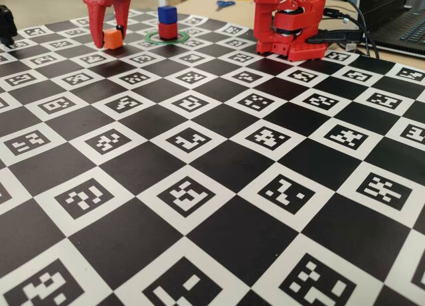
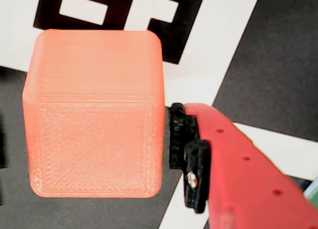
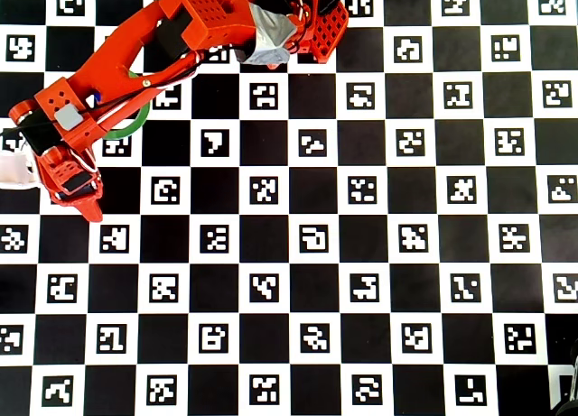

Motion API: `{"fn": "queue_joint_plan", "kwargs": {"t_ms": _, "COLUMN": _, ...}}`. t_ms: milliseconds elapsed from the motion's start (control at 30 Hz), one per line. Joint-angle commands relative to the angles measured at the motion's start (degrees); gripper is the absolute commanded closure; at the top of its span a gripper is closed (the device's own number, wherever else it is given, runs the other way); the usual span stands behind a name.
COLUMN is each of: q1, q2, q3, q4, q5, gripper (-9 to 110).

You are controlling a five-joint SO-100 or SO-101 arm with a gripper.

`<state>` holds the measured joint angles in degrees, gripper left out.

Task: Grab the red cube then put it in the green circle then put the blue cube on top and finally the orange cube on top

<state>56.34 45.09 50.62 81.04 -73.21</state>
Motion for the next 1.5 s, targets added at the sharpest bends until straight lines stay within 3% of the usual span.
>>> {"fn": "queue_joint_plan", "kwargs": {"t_ms": 0, "q1": -0.53, "q2": 2.55, "q3": -0.35, "q4": -0.18, "q5": -0.35, "gripper": 82}}
{"fn": "queue_joint_plan", "kwargs": {"t_ms": 333, "q1": -0.70, "q2": 2.99, "q3": -0.35, "q4": 0.35, "q5": 0.79, "gripper": 89}}
{"fn": "queue_joint_plan", "kwargs": {"t_ms": 1467, "q1": -0.97, "q2": 23.73, "q3": -4.39, "q4": 16.79, "q5": 1.41, "gripper": 90}}
